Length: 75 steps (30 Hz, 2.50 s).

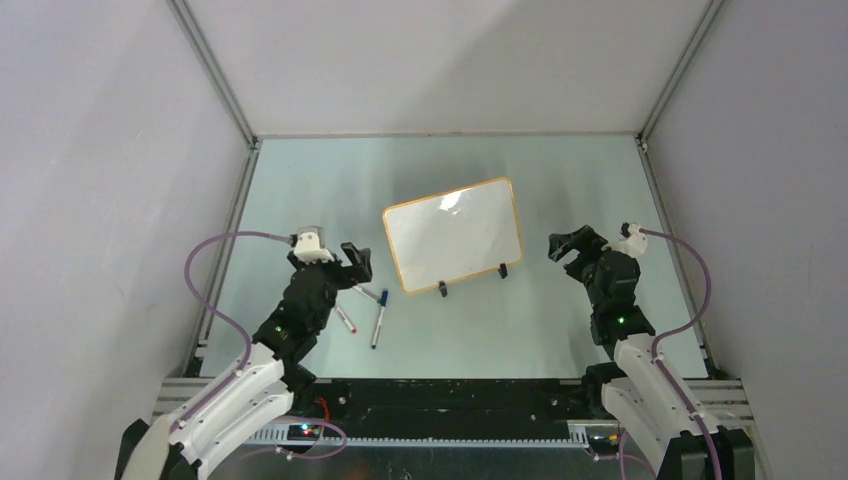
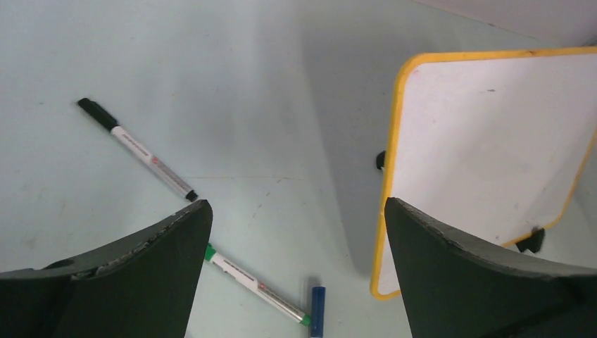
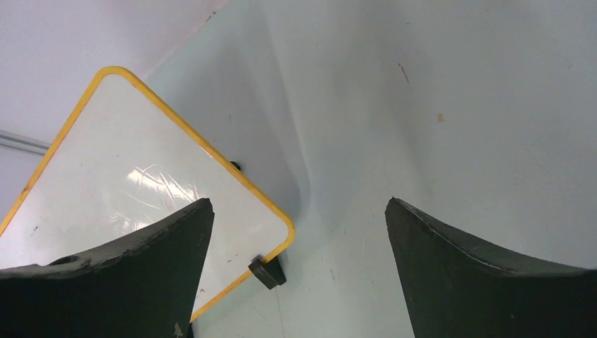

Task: Write a sentence on the whiteboard
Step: Adjust the whiteboard at the center of the board.

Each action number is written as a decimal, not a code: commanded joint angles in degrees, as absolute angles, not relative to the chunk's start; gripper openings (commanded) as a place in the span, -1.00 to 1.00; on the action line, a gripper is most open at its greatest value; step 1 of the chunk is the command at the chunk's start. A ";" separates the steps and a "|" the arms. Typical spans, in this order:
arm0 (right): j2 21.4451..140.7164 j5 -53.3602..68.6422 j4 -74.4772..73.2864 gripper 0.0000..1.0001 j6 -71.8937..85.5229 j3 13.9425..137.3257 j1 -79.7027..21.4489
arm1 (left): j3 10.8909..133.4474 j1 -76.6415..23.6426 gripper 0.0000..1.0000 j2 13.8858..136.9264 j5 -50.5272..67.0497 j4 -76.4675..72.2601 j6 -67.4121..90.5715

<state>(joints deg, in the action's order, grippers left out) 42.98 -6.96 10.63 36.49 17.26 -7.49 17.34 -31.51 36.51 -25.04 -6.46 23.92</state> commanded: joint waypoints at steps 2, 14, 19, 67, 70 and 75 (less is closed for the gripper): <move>43.27 -4.75 14.29 0.91 33.87 18.54 -9.19 | 16.55 -31.77 0.97 36.39 -18.08 -11.40 21.63; 51.43 -8.41 16.13 0.80 19.24 24.57 -26.94 | 16.15 -31.82 0.97 40.72 -2.65 -17.14 19.25; 53.83 -12.79 14.33 0.78 17.21 27.03 -31.29 | 16.94 -31.86 0.97 44.90 0.89 -18.12 19.49; 53.49 -13.77 14.11 0.75 18.91 26.92 -29.13 | 27.18 -39.79 0.86 69.34 1.00 -23.73 19.50; 53.55 -13.76 14.19 0.75 18.89 26.91 -29.16 | 29.06 -40.67 0.85 72.02 1.07 -23.12 19.07; 53.31 -14.00 13.96 0.75 18.75 26.89 -29.09 | 32.02 -41.70 0.85 74.67 0.62 -20.29 18.29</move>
